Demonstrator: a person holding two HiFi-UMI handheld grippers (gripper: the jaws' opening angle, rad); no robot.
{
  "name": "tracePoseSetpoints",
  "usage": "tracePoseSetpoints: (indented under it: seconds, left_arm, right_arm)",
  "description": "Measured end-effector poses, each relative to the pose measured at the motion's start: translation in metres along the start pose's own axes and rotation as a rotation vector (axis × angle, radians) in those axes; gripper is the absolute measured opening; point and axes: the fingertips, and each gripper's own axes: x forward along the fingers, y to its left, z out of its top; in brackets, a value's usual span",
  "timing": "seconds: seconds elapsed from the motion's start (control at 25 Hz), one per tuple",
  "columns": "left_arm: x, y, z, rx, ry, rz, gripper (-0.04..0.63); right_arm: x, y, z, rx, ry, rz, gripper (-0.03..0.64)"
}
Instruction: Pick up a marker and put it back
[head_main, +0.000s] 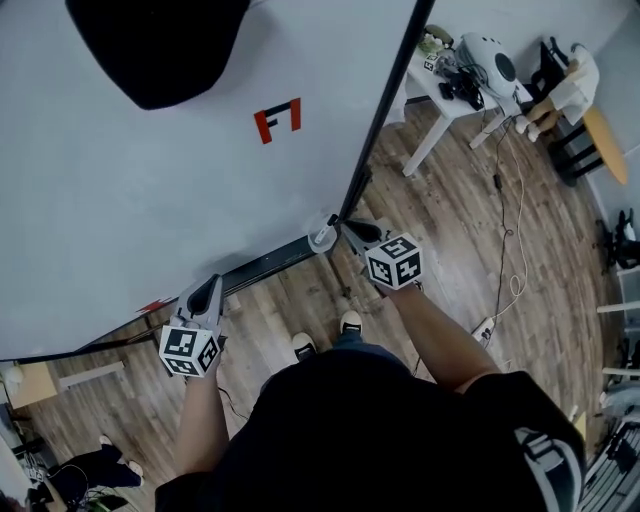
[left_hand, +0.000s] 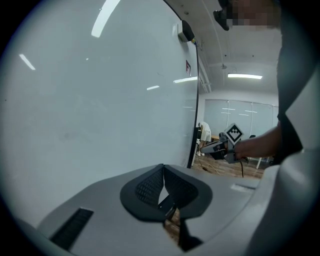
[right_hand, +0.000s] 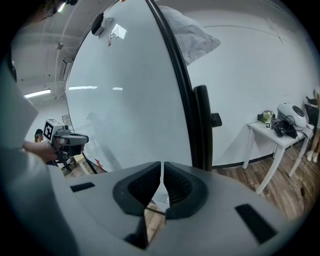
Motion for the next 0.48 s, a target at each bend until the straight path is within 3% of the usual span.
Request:
tracePoseSetpoints:
  seconds: [0.48]
  left_arm:
    - [0.014, -0.01, -0.023, -0.043, 0.042, 0.036, 0.013]
  right_arm:
    - [0.036, -0.035, -0.045, 0.04, 0.092, 0.023, 0.1]
